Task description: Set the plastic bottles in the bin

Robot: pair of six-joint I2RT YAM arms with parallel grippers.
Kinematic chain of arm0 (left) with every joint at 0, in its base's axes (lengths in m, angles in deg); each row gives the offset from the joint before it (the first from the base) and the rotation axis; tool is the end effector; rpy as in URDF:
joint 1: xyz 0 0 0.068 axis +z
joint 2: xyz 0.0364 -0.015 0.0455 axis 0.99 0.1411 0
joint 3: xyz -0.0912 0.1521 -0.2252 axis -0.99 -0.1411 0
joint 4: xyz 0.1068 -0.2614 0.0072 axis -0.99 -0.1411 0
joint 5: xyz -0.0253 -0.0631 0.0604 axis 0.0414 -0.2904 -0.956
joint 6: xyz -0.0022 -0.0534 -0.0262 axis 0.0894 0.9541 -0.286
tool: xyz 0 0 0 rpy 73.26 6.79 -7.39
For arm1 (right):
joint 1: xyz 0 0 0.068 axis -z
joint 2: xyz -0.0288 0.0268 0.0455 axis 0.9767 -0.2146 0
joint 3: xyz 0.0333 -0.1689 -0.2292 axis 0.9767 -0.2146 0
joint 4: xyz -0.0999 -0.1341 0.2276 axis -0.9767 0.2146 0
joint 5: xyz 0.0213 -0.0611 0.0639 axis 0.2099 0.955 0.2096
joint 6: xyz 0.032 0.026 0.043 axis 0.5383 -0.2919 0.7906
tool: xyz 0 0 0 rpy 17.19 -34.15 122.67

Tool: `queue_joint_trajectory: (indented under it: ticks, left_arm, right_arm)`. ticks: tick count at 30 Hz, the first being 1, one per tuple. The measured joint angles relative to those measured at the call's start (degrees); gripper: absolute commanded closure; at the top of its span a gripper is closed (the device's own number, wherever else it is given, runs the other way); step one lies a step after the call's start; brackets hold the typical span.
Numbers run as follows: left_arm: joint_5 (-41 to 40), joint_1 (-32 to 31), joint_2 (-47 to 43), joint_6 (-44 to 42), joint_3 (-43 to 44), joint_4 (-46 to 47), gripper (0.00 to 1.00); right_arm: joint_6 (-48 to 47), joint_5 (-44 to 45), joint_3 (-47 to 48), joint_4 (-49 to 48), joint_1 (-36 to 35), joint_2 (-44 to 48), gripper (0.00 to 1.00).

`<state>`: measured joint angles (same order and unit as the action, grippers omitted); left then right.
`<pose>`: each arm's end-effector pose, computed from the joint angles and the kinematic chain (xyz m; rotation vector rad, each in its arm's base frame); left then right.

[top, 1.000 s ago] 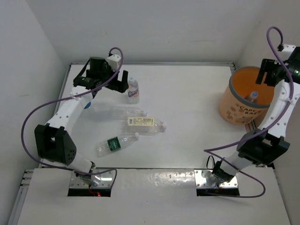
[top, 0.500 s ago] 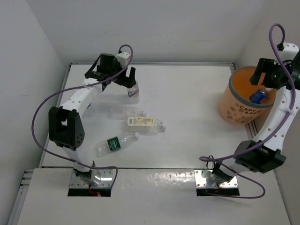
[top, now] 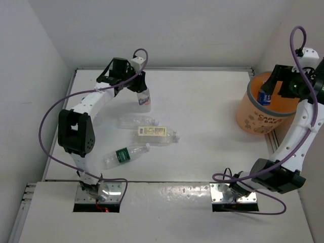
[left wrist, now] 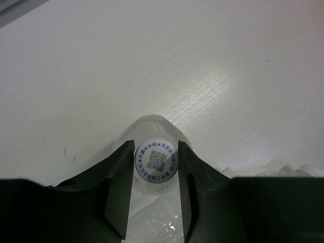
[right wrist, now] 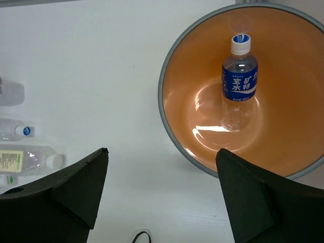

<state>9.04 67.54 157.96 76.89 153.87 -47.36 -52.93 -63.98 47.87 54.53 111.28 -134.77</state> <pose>0.4369 -0.1286 0.3065 0.5274 2.1056 -0.5375 0.2398 -0.1352 0.4800 0.2595 2.1535 0.1530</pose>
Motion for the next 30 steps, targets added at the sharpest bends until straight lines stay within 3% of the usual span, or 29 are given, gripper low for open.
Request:
queue_joint_trajectory:
  ticks: [4,5,6,8,12,21,24,27,30]
  left_arm:
    - [-0.1,0.0,0.1,-0.3,0.0,0.4,0.85]
    - [-0.1,0.0,0.1,-0.3,0.0,0.4,0.96]
    - [-0.1,0.0,0.0,-0.4,0.0,0.4,0.99]
    - [0.2,0.0,-0.3,-0.3,0.0,0.2,1.00]
    - [2.8,0.4,-3.3,1.5,0.5,-0.8,1.00]
    - [20.1,-0.6,-19.8,12.3,1.9,6.9,1.00]
    - [24.0,-4.3,-23.7,14.6,1.3,9.4,1.00]
    - [27.4,-6.6,-24.8,17.2,1.0,11.1,1.00]
    - [28.8,-6.6,-24.0,19.3,1.0,11.8,1.00]
  right_arm:
    - [0.0,-3.4,-0.1,0.1,-0.2,0.2,0.11]
    - [0.0,-4.6,-0.1,0.1,-0.3,0.4,0.11]
    - [0.0,-6.1,-0.1,0.1,-0.5,0.6,0.10]
    - [0.0,-9.0,-0.1,-0.1,-1.5,1.4,0.10]
    - [0.7,-14.8,-1.0,-2.8,-5.7,4.8,0.00]
    - [11.8,-25.3,-11.3,-26.3,-18.2,16.2,0.00]
    - [12.7,-25.5,-3.7,-24.7,-25.1,11.9,0.00]
    - [9.0,-21.4,13.9,-17.5,-33.6,2.1,0.00]
    - [2.4,-11.0,23.5,-10.7,-49.3,-5.3,0.00]
